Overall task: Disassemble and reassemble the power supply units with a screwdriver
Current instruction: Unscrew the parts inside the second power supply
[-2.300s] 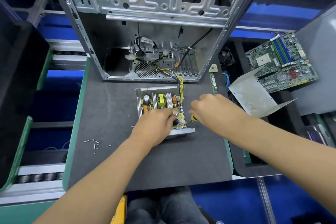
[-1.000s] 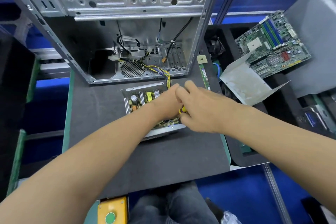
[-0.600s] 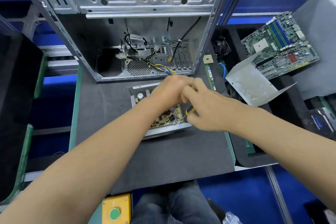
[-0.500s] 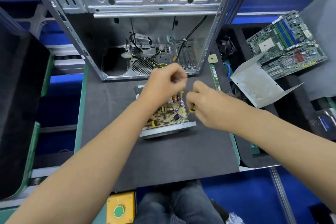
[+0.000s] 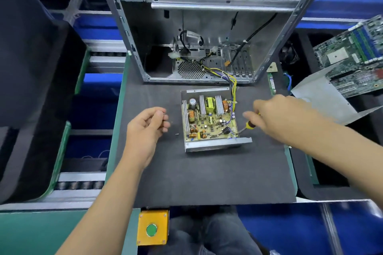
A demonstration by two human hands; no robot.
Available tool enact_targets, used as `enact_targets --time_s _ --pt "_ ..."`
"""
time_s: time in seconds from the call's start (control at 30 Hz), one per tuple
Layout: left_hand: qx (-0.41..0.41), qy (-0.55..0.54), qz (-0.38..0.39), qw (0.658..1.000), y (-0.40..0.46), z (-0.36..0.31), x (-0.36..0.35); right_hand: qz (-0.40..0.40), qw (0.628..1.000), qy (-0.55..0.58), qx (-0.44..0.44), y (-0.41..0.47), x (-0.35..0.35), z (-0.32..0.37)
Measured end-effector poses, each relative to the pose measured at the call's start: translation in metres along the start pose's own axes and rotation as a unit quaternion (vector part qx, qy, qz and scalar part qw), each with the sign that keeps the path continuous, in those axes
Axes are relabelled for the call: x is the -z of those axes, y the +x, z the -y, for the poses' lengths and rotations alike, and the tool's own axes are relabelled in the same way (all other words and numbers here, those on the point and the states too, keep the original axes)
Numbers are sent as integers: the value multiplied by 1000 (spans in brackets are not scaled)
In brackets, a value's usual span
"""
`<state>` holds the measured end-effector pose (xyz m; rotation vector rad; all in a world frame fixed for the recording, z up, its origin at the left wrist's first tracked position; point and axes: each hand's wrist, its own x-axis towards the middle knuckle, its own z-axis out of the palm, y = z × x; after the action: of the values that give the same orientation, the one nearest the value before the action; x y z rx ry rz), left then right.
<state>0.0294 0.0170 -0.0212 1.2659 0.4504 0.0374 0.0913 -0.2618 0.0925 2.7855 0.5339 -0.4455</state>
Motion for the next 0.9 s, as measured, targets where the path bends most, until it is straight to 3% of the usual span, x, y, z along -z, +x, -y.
enact_targets --time_s 0.13,0.23,0.37,0.43,0.53,0.7,0.77,0.83,0.9 --pt "49 -27 -21 998 -7 14 5 23 973 216 76 -8 0 -7" --pt "74 -48 -24 996 -9 20 6 -9 982 175 77 -3 1 -8" --pt "84 -65 -12 994 -8 27 6 -4 1000 13 -21 0 -2 -4" --pt "90 -77 -6 993 -7 27 5 14 995 95 -15 -2 -2 -5" --pt "98 -91 3 991 -8 28 1 27 974 214 73 -5 3 -6" --pt "109 -113 -3 988 -11 29 -4 -9 998 -40 46 -7 -1 -2" --pt "114 -116 -8 987 -11 28 -5 4 1000 -7 22 -9 0 0" --pt "118 -116 -8 986 -12 27 -5 27 990 134 20 -11 0 -3" --pt "118 -114 -5 986 -11 28 -6 33 982 182 50 -10 2 -6"
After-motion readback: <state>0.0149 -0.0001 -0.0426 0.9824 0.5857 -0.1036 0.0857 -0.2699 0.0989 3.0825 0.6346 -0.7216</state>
